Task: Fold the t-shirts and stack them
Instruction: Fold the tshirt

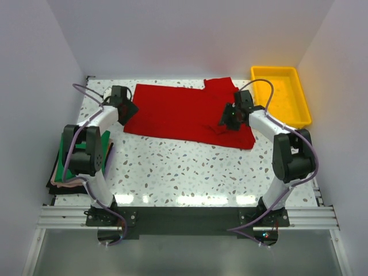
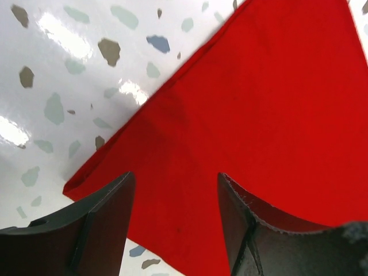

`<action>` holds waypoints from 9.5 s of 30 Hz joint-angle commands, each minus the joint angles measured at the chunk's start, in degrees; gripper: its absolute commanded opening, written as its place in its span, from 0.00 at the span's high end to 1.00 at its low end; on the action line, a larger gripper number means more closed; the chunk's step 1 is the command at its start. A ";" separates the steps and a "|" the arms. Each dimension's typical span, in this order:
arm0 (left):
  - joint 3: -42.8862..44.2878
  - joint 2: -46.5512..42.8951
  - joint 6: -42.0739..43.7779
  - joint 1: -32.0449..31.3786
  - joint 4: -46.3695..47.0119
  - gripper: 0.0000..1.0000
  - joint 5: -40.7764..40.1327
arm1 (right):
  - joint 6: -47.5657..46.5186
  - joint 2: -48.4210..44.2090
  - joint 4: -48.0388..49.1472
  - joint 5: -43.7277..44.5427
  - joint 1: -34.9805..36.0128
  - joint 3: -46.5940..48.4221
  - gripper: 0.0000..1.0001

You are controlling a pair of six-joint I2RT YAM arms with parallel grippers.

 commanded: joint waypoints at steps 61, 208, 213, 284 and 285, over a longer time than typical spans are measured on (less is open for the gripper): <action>-3.07 -6.17 1.10 -0.41 -2.85 0.38 -3.00 | 4.34 12.49 6.01 -0.05 -0.47 19.73 0.34; -14.32 -2.40 -0.84 1.62 2.32 0.72 -5.39 | -2.87 -4.07 6.70 9.02 -10.31 -13.26 0.72; -14.32 -2.40 -0.84 1.62 2.24 0.72 -5.56 | -2.87 -5.30 5.30 9.72 -10.23 -12.47 0.93; -22.94 -7.50 -9.63 0.56 10.50 0.43 -5.38 | 7.23 -13.74 11.71 3.22 -11.90 -27.24 0.39; -23.02 -7.23 -9.63 0.56 10.76 0.44 -5.47 | 7.32 -13.30 11.80 3.48 -11.90 -27.06 0.39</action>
